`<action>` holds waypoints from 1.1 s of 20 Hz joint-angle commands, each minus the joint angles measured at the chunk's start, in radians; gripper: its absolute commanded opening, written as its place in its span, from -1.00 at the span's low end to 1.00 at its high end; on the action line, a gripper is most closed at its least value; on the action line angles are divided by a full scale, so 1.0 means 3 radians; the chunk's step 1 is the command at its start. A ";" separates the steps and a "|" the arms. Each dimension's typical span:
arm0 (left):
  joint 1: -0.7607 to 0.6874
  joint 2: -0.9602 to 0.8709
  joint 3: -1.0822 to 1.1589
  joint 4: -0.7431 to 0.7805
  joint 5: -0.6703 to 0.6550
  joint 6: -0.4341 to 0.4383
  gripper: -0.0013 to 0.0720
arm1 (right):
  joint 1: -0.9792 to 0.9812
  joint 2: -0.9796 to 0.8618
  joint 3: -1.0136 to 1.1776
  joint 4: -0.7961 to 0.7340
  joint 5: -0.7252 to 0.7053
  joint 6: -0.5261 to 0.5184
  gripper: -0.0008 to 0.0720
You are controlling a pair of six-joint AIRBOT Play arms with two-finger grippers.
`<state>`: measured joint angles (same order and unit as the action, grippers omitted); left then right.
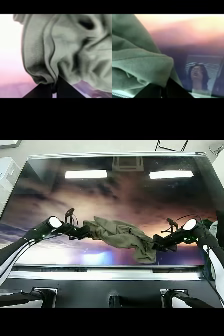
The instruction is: Fold the clothes and pants, and hang the long-sleeved shirts on hangers.
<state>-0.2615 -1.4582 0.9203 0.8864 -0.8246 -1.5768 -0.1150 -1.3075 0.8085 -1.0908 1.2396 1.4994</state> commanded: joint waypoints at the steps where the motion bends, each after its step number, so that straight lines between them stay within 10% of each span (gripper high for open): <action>1: 0.0108 0.0290 0.0268 0.0323 0.0009 0.0057 -0.91 | -0.0004 -0.0019 0.0451 -0.0048 0.0057 -0.0052 -0.87; 9: 0.0750 0.1907 0.1559 0.1053 0.0089 0.0051 -0.91 | -0.0003 0.0511 0.3293 -0.0354 -0.0273 -0.0051 -0.87; 17: 0.0805 0.2744 0.1242 0.1500 -0.0525 -0.0055 -0.91 | -0.0003 0.0975 0.3388 -0.0394 0.0621 -0.0078 -0.87; 22: 0.0804 0.3117 0.1183 0.1465 -0.0046 -0.0058 -0.91 | -0.0003 0.1167 0.3389 -0.0182 0.0661 -0.0268 -0.87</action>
<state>-0.0216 -0.5919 1.2861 1.3151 -0.9161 -1.5890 -0.1154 -0.9955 1.8210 -1.1824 1.4216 1.4563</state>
